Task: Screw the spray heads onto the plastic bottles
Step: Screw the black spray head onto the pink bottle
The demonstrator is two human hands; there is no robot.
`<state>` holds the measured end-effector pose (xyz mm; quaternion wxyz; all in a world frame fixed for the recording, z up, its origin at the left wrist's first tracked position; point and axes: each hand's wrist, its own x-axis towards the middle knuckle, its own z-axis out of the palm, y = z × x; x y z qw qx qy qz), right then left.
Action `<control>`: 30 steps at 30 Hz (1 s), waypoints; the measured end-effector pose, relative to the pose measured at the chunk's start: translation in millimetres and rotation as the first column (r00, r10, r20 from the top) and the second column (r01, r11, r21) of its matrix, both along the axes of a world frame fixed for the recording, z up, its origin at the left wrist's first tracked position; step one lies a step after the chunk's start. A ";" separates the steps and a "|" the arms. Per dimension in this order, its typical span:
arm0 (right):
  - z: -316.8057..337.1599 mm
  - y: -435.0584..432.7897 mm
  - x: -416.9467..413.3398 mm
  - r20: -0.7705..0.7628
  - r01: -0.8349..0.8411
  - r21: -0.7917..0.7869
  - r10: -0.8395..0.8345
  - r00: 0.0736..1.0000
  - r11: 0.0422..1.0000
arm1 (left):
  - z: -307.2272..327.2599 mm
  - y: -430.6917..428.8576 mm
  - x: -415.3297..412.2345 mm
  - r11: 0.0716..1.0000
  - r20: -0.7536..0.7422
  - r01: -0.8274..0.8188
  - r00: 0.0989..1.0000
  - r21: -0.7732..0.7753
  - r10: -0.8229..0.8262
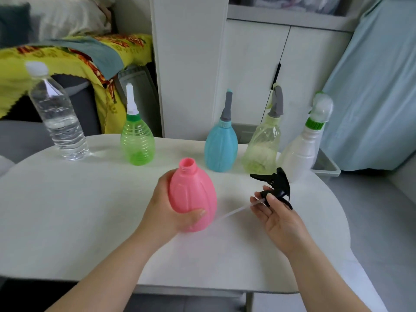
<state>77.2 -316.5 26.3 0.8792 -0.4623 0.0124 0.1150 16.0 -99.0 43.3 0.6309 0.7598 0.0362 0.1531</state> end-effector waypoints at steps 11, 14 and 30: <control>119.2 6.8 -5.9 0.383 0.024 0.035 -0.036 0.923 0.999 | -2.7 -3.4 3.6 0.995 -0.041 0.095 0.995 0.011 -0.094; 130.5 28.1 -5.8 0.448 0.021 -0.066 0.011 0.894 0.998 | -4.2 -2.4 3.5 0.996 -0.063 0.082 0.995 0.036 -0.079; 112.1 77.4 -7.6 0.471 0.069 -0.607 0.289 0.833 0.791 | -9.0 2.0 3.0 0.992 -0.080 0.070 0.995 0.104 -0.061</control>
